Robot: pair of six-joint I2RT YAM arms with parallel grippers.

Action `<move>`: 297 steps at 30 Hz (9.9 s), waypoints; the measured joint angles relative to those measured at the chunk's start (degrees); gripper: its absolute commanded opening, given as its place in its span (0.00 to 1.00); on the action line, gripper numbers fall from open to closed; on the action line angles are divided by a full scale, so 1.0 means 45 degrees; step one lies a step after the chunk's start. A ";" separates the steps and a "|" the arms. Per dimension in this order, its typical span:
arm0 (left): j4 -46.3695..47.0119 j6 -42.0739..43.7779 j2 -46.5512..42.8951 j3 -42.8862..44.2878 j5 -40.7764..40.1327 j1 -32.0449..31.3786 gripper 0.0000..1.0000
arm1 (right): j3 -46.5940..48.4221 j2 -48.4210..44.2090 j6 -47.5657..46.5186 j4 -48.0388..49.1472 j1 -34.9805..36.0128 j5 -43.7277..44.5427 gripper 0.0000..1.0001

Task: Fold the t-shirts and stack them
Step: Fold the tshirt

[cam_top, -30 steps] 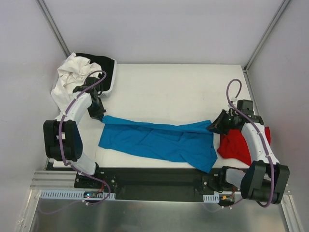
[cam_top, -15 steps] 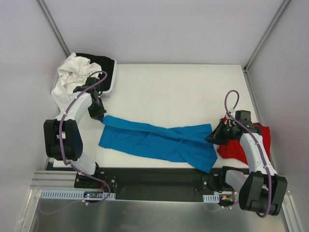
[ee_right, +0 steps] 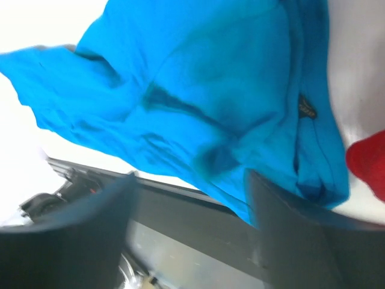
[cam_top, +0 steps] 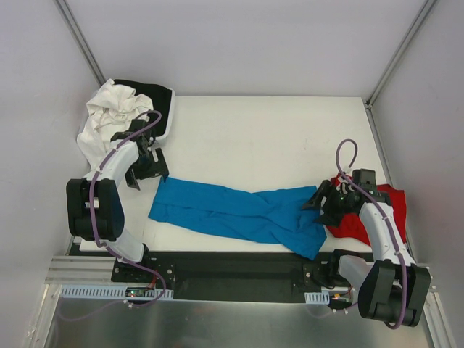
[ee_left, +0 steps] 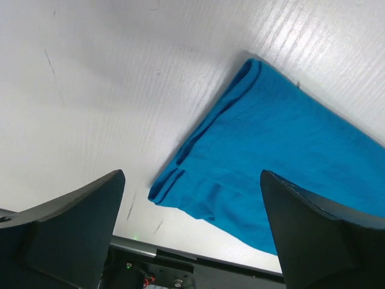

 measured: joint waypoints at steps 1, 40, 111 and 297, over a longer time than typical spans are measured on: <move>0.0000 0.0000 0.0000 0.0005 -0.0005 0.0000 0.99 | 0.0000 -0.0005 0.0039 -0.0034 0.0000 0.0024 1.00; 0.1200 -0.0665 0.2001 0.0811 0.1112 -0.1919 0.00 | 0.3065 0.6586 0.1671 0.3138 0.2769 0.0597 0.01; 0.1938 -0.0389 0.2482 -0.0335 0.1258 0.0763 0.00 | 0.5440 1.0122 0.2093 0.2263 0.0243 0.1540 0.01; 0.2098 -0.2992 -0.5309 -0.6047 0.0277 -0.5076 0.00 | 1.2157 1.3950 -0.0869 0.2297 0.2142 0.4629 0.01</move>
